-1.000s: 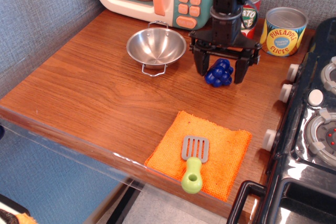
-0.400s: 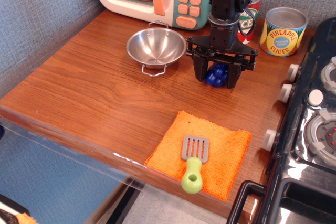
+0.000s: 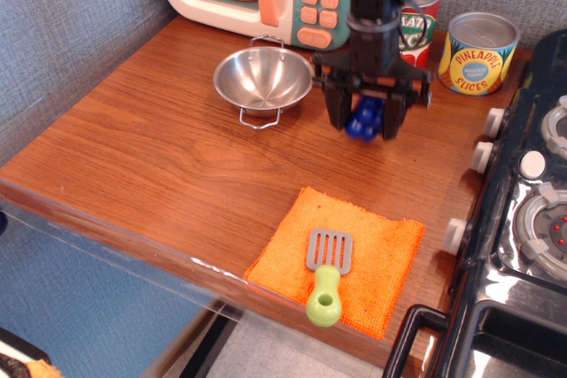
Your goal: Place the grapes inside of the silver bowl.
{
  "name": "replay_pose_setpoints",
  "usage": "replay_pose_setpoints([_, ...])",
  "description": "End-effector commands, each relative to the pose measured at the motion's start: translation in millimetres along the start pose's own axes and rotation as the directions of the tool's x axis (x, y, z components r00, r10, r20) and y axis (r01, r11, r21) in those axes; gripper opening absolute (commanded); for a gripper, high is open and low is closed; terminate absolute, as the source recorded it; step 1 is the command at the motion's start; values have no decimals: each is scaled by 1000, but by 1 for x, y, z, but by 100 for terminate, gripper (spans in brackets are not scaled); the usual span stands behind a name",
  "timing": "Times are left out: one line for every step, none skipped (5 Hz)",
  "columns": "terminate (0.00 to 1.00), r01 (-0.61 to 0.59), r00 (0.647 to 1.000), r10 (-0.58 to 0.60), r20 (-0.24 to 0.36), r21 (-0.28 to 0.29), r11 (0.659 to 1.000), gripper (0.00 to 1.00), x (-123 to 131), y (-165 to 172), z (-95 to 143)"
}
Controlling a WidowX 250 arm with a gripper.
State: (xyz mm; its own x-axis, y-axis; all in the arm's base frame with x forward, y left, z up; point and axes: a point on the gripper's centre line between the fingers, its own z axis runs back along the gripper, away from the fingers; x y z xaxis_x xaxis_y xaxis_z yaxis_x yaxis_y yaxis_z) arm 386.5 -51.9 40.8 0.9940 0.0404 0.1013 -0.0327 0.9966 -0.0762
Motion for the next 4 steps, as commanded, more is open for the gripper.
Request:
replay_pose_setpoints([0,-43,981,40,192,10,999,0,-4,28,97])
replay_pose_setpoints([0,-153,972,137,189,77,985,0,-18,68,104])
replay_pose_setpoints([0,-200,969,185,165,80,977,0,-18,97,92])
replay_pose_setpoints([0,-208,970,196,143,75,975,0,-11,106,82])
